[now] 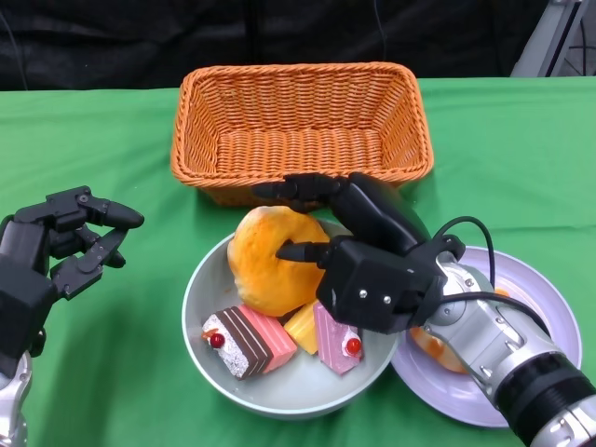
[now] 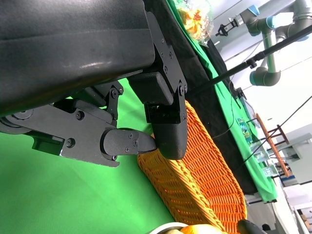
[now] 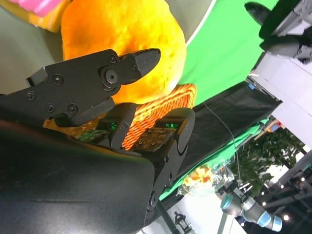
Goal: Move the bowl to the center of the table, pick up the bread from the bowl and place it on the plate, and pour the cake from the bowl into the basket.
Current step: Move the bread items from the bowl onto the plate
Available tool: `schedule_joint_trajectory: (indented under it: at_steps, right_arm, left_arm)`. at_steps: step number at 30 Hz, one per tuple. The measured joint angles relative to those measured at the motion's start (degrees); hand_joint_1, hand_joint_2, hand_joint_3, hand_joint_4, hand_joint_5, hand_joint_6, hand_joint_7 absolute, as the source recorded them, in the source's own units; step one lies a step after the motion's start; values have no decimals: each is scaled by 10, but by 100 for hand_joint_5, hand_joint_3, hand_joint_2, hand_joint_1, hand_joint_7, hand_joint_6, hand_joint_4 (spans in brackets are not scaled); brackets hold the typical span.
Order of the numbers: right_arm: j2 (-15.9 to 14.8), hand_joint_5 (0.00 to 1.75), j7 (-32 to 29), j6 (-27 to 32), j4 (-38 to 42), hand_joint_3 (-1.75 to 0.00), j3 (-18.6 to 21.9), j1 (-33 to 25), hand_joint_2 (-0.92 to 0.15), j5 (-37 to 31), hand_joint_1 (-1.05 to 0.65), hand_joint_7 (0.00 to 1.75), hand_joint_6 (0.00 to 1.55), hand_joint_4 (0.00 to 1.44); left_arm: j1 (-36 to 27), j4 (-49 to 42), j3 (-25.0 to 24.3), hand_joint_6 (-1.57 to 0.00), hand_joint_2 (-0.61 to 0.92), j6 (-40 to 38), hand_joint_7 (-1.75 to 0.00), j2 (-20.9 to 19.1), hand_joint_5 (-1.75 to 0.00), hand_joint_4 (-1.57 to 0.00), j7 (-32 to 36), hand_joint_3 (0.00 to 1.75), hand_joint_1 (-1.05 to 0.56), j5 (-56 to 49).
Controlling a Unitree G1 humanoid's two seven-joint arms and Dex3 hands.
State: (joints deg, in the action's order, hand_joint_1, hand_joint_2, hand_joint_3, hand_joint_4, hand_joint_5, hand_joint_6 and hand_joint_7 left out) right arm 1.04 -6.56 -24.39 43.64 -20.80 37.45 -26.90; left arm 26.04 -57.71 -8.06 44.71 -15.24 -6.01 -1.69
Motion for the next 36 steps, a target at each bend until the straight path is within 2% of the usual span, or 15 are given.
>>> schedule_joint_trajectory:
  at_steps: [5, 13, 18, 25, 31, 36]
  right_arm:
    - [0, 42, 1, 2, -14, 0, 2, -9, -83, 5, -36, 1, 65, 59]
    - [3, 42, 11, -43, -14, -1, 19, -21, -84, 46, -33, 2, 69, 60]
    - [6, 42, 30, -49, -20, 0, 29, -29, -84, 72, -31, 3, 72, 62]
    - [10, 46, 67, -43, -79, 0, 46, -53, -85, 111, -33, 2, 73, 63]
    - [9, 47, 110, 9, -137, -1, 48, -77, -86, 132, -32, 1, 72, 60]
    - [-2, 43, 165, 94, -210, -1, 47, -98, -89, 141, -35, 0, 65, 57]
  left_arm:
    - [0, 0, 0, -89, 92, 0, -83, 0, -135, -80, 0, 28, -19, 0]
    - [0, 0, -1, -89, 92, 0, -83, 0, -137, -80, 0, 29, -19, 1]
    - [0, 0, -1, -89, 92, 0, -82, 0, -137, -79, -2, 31, -17, 1]
    - [0, 0, -1, -90, 92, 0, -82, 0, -137, -79, -2, 30, -17, 1]
    - [0, -4, 0, -90, 92, 0, -81, 0, -137, -80, -2, 30, -18, 1]
    - [1, -5, 0, -91, 92, 0, -80, 1, -137, -81, -2, 29, -19, 1]
